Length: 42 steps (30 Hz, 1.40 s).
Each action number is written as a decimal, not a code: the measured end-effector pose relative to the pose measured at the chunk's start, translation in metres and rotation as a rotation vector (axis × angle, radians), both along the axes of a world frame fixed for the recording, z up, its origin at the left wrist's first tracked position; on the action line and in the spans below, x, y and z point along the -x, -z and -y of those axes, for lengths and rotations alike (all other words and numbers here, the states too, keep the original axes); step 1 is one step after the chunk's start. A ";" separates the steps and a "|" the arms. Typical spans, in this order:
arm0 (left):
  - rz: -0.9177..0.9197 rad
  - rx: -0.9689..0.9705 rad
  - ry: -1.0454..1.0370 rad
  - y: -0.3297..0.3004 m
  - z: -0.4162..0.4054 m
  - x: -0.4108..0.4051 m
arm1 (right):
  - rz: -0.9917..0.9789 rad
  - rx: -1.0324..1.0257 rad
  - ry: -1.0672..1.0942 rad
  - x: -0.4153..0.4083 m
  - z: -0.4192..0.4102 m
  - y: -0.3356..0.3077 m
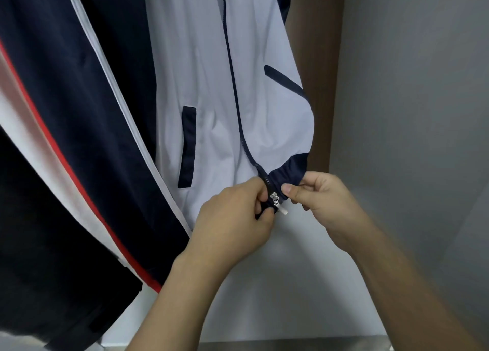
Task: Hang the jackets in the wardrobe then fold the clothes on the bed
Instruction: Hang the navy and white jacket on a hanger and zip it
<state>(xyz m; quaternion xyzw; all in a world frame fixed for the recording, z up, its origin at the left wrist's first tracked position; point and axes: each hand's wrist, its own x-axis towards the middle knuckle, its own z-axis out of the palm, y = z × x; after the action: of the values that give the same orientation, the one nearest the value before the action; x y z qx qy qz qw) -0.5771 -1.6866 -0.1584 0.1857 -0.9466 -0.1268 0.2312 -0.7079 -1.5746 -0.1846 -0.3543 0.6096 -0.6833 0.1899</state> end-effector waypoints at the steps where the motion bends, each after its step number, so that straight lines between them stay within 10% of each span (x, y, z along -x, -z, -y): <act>1: 0.029 -0.012 -0.020 0.003 -0.001 0.001 | 0.004 -0.001 0.000 0.001 -0.001 0.000; 9: 0.011 -0.165 -0.132 0.013 -0.018 0.007 | 0.001 -0.053 0.044 0.008 -0.009 -0.003; 42: -0.032 0.410 -0.141 -0.051 0.020 0.037 | -0.064 -0.381 0.163 0.016 -0.009 0.007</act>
<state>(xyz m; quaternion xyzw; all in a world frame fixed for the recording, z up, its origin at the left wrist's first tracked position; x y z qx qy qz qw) -0.6143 -1.7065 -0.1069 0.1985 -0.9335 0.0821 0.2872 -0.7244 -1.5658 -0.1917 -0.2828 0.7601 -0.5572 0.1782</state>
